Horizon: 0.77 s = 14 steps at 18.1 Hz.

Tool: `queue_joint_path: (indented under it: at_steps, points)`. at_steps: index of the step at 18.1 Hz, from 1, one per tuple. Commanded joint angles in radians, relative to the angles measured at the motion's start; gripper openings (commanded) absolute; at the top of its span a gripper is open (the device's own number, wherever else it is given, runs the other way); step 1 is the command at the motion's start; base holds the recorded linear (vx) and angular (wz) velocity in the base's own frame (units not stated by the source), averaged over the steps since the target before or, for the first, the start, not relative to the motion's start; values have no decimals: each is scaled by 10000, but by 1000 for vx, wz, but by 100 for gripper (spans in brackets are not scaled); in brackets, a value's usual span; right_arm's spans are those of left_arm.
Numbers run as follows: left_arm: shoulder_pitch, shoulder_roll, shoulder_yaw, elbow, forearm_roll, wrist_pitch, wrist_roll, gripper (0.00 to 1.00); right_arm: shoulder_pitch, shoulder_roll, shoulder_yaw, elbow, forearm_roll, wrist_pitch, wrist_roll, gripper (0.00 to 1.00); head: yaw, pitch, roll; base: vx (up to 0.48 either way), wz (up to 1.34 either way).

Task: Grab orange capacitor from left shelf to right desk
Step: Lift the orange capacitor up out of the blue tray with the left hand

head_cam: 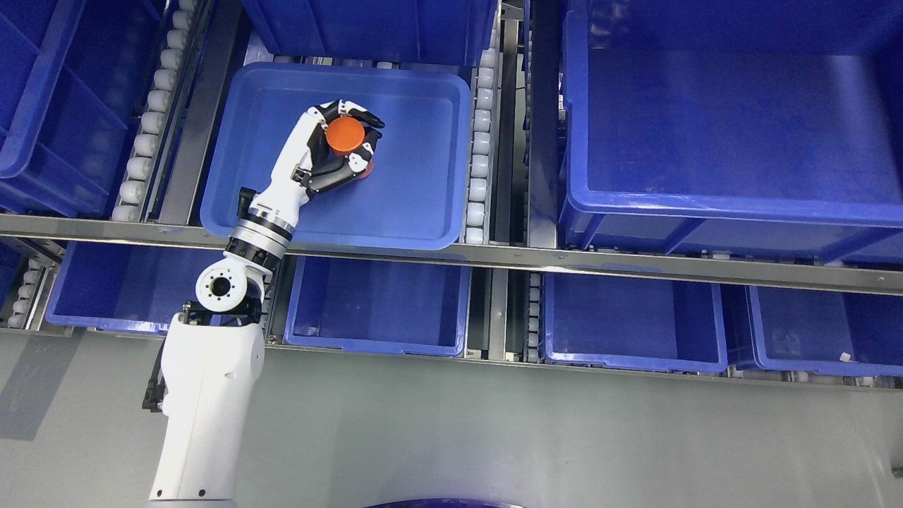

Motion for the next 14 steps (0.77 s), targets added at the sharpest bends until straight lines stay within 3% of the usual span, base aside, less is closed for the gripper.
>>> queue_joint_path:
  at_steps: [1, 7, 10, 14]
  points:
    - [-51, 154, 254, -1761, 965, -269, 9, 1, 337, -175, -123, -230, 0, -6, -5, 100, 0, 0, 0, 0, 0]
    - [26, 154, 223, -3054, 1320, -1250, 25, 1, 337, -175, -123, -230, 0, -6, -5, 100, 0, 0, 0, 0, 0]
    - [103, 154, 101, -3147, 1335, -1985, 40, 1, 337, -175, -108, -230, 0, -6, -5, 100, 0, 0, 0, 0, 0]
    - [134, 154, 70, -3147, 1335, -2065, 86, 1, 337, -175, -108, -230, 0, -6, -5, 100, 0, 0, 0, 0, 0]
